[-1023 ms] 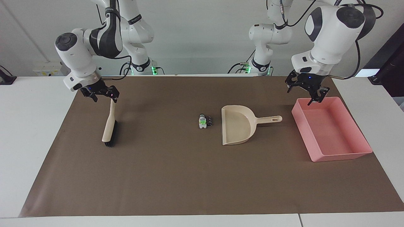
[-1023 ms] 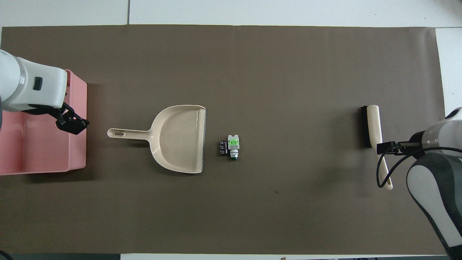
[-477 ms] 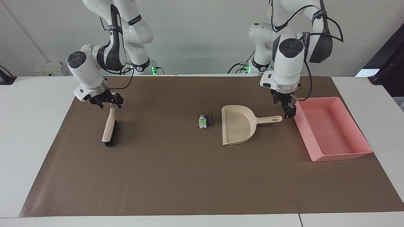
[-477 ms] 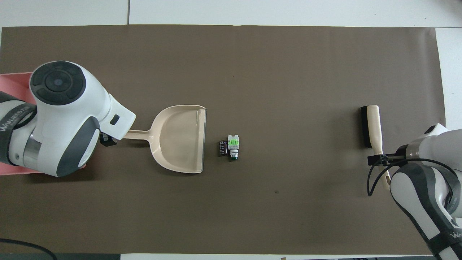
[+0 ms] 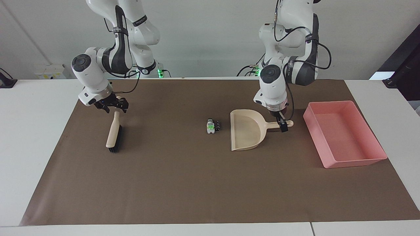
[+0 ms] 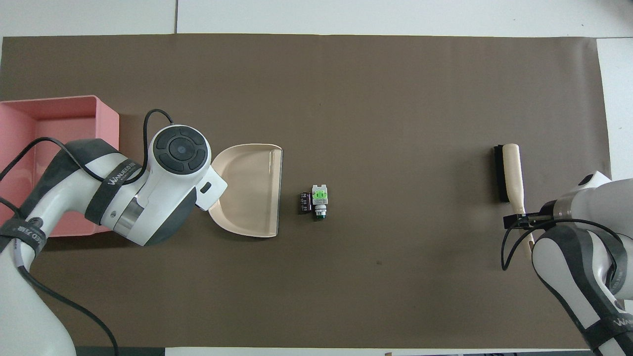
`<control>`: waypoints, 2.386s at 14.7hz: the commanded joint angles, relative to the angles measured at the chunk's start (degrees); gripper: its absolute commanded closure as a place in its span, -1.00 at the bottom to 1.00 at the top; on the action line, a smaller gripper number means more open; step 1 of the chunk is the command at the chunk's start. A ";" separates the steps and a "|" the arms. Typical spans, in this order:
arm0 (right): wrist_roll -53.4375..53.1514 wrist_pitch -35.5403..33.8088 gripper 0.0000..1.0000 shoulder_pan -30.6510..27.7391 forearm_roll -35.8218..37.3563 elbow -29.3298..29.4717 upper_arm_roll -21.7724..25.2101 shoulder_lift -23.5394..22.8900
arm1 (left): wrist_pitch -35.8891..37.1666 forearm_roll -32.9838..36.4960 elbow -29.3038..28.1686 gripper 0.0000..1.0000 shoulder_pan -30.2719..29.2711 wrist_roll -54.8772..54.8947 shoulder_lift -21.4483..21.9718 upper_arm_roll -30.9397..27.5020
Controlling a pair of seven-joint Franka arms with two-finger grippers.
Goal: Clean e-waste and dump in bin
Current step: 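Grasp the dustpan handle with the left gripper while the right gripper grasps the brush, then bring the brush with the right gripper toward the e-waste beside the dustpan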
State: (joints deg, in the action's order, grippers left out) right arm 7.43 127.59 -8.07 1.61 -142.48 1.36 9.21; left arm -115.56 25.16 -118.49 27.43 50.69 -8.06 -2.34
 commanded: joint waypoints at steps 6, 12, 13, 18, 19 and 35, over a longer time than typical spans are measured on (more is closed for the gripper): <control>1.01 -2.43 1.00 -0.11 -0.20 1.14 -0.48 0.20 | -1.68 3.04 -3.07 -0.15 3.16 -2.44 0.06 -0.82; -6.78 -12.43 1.00 3.48 -0.29 10.79 -2.49 0.19 | -1.16 4.11 -2.28 0.92 2.98 -1.91 0.15 -0.64; -10.46 -15.59 1.00 5.50 -0.29 13.08 -2.59 0.37 | -0.37 4.02 -1.84 0.95 2.55 -1.82 0.59 -0.73; -28.39 -20.73 1.00 19.81 -0.29 13.29 -2.59 2.91 | 5.08 4.02 0.80 1.00 2.72 4.24 1.20 -0.73; -29.13 -20.72 1.00 23.07 -0.38 13.10 -2.67 2.83 | 5.69 4.02 0.19 1.00 2.89 4.59 1.38 -0.73; -46.43 -5.44 1.00 48.13 -4.95 17.04 -3.03 -14.73 | 3.42 4.02 -2.80 1.00 8.78 -1.21 -0.73 -0.73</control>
State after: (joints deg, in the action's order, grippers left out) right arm -35.95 121.19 38.72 -2.49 -129.45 -1.70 -1.08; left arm -110.70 28.29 -119.34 35.06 50.48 -9.45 -2.51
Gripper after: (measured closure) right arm 0.744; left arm 0.670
